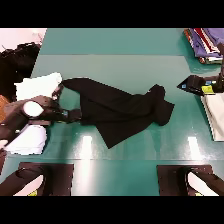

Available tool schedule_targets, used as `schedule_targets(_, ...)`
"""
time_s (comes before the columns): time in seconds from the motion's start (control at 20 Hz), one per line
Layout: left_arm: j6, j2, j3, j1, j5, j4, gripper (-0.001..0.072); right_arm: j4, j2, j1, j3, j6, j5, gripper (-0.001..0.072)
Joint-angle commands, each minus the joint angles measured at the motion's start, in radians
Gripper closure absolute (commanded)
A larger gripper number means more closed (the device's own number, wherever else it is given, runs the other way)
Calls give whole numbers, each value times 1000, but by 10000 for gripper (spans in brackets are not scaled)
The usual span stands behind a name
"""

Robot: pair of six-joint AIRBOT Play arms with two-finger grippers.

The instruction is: Fold the shirts.

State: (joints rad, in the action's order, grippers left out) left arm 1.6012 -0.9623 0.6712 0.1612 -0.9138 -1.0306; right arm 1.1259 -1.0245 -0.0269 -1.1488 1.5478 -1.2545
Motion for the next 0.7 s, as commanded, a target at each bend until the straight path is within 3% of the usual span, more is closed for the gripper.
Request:
schedule_targets(0.0,-49,80,79,-164,-173,-245,684,3,1,66,3,-40,-109,284)
schedule_targets(0.25,-113,93,85,-310,-246,-304,682,43,24,75,134,-50,-58,282)
schedule_targets(0.35,-109,93,85,-310,-249,-286,679,5,8,55,210,-116,-23,249)
schedule_targets(0.4,-109,93,85,-309,-257,-270,498,-37,-14,42,230,-155,-13,249)
schedule_targets(0.45,-109,93,85,-310,-271,-268,220,-78,-48,31,235,-187,-9,239)
schedule_targets(0.5,-111,93,85,-310,-296,-276,167,-100,-80,21,230,-193,-9,225)
schedule_targets(0.65,-109,93,76,-310,-378,-332,167,-114,-162,-11,174,-201,-9,225)
